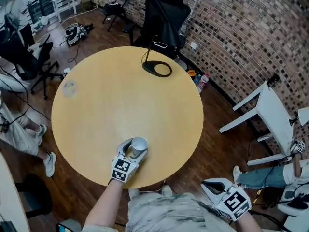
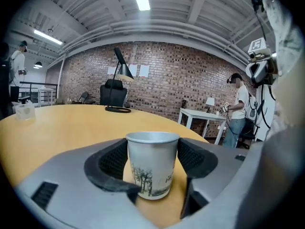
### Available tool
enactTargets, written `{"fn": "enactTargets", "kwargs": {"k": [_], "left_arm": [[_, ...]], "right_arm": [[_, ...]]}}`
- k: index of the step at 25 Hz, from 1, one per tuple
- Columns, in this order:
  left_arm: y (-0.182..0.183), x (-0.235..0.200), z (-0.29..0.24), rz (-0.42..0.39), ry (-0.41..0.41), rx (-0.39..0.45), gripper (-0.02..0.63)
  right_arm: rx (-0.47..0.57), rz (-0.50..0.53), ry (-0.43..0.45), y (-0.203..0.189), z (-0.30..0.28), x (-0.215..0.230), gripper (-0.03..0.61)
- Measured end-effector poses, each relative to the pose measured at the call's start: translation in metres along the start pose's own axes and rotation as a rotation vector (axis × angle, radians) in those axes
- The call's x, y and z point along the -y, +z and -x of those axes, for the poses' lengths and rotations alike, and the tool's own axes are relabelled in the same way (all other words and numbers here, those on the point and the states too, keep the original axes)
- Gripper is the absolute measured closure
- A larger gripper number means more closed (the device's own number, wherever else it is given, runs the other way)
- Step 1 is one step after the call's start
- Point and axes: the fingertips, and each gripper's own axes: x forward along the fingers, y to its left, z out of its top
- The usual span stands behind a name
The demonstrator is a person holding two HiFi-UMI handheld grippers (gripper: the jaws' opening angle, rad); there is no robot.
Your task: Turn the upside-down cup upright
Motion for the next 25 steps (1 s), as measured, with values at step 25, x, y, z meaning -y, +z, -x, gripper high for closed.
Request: {"fn": "enactTargets", "kwargs": {"k": [25], "left_arm": [[-0.030, 0.044, 0.086, 0.032, 0.201, -0.245, 0.255]], "right_arm": [[0.105, -0.006, 0.189, -0.042, -0.001, 0.006, 0.574]]}}
